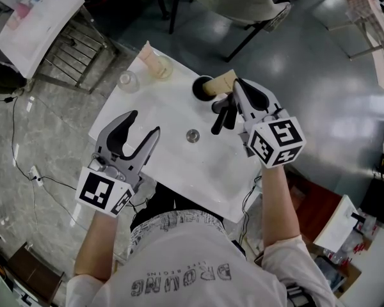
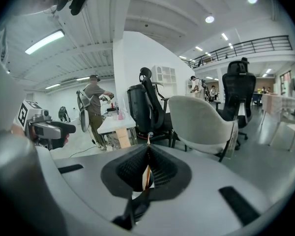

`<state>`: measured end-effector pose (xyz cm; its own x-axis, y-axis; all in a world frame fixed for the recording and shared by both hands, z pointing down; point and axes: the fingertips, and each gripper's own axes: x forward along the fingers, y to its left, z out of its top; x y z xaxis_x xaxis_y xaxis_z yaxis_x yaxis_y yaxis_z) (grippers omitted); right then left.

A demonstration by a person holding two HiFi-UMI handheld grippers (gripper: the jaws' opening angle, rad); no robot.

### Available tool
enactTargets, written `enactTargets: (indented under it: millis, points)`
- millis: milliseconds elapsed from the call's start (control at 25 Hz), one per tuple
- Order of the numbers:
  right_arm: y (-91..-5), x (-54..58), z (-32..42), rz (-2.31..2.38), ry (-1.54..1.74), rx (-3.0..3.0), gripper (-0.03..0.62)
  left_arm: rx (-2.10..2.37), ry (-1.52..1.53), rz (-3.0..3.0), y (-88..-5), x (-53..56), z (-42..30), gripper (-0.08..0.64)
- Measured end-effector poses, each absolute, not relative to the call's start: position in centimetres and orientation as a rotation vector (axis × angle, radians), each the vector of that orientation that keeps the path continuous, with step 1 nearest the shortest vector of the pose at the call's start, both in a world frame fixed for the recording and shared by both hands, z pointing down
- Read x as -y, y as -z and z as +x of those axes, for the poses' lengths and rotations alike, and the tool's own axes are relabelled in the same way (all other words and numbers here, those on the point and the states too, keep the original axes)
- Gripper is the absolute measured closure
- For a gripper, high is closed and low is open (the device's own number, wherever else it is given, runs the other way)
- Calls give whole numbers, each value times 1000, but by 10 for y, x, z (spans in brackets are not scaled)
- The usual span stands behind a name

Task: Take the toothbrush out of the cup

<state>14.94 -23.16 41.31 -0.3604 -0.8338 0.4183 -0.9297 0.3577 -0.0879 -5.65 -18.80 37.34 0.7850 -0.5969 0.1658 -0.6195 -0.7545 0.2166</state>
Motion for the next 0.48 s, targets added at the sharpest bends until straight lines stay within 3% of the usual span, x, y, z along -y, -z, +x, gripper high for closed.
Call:
enactTargets:
  millis: [480]
  points:
    - [-383,217,145,1607,-381,2326,583,944,-87,2736,-361,172,-68,316]
